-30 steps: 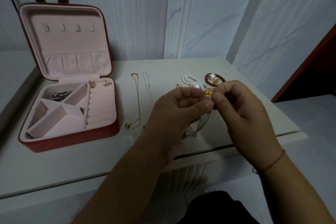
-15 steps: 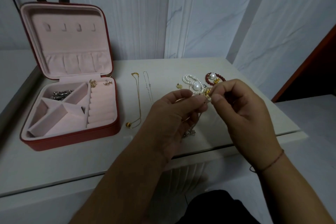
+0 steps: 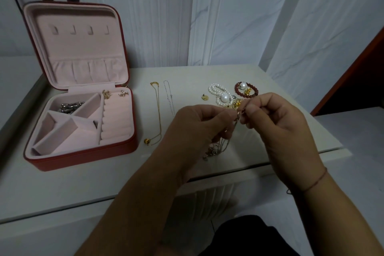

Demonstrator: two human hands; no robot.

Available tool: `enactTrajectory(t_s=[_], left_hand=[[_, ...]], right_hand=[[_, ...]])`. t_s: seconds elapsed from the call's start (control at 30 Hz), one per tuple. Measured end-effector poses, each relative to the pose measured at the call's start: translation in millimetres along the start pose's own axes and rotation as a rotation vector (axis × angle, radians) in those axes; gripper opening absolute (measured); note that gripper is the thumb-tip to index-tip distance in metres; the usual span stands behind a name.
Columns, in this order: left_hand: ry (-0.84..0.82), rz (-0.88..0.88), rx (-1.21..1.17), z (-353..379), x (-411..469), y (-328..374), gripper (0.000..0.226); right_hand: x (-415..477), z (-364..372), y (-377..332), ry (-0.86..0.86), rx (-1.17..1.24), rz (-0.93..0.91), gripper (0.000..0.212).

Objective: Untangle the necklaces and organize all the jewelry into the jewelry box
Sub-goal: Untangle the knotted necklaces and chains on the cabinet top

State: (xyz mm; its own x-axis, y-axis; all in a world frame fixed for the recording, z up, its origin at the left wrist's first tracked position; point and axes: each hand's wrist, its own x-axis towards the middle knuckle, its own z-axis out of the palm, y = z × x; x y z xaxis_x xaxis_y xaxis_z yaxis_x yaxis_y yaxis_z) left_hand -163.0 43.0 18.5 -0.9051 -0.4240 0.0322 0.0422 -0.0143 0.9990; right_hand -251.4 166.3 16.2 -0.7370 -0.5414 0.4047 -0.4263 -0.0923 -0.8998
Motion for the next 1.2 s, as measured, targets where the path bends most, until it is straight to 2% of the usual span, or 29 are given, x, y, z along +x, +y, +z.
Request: enactTrajectory(t_s=[0.1, 0.2, 0.33, 0.5, 0.63, 0.73, 0.87, 1.0, 1.2], left_hand=[[0.015, -0.030, -0.047, 2, 0, -1, 0.018], [0.034, -0.024, -0.054, 8, 0, -1, 0.023], [0.066, -0.041, -0.129, 12, 1, -1, 0.029], [0.149, -0.055, -0.222, 9, 1, 1, 0.027], [0.103, -0.006, 0.043, 8, 0, 1, 0.033], [0.030, -0.024, 0.161, 10, -1, 1, 0.031], [-0.006, -0.066, 0.050, 9, 0, -1, 0.025], [0.003, -0.071, -0.089, 8, -1, -1, 0.015], [-0.005, 0.003, 0.024, 6, 1, -5, 0.019]], right_hand=[[0, 1, 0, 0.001, 0.109, 0.049, 0.011], [1, 2, 0, 0.010, 0.205, 0.080, 0.025], [0, 2, 0, 0.002, 0.210, 0.067, 0.012], [-3, 3, -5, -0.059, -0.112, -0.021, 0.030], [-2, 2, -3, -0.006, -0.443, -0.180, 0.030], [0, -1, -2, 0.038, -0.525, -0.202, 0.030], [0, -2, -5, 0.033, -0.418, -0.134, 0.030], [-1, -2, -7, 0.054, -0.227, -0.044, 0.022], [0, -1, -5, 0.066, 0.021, 0.098, 0.014]])
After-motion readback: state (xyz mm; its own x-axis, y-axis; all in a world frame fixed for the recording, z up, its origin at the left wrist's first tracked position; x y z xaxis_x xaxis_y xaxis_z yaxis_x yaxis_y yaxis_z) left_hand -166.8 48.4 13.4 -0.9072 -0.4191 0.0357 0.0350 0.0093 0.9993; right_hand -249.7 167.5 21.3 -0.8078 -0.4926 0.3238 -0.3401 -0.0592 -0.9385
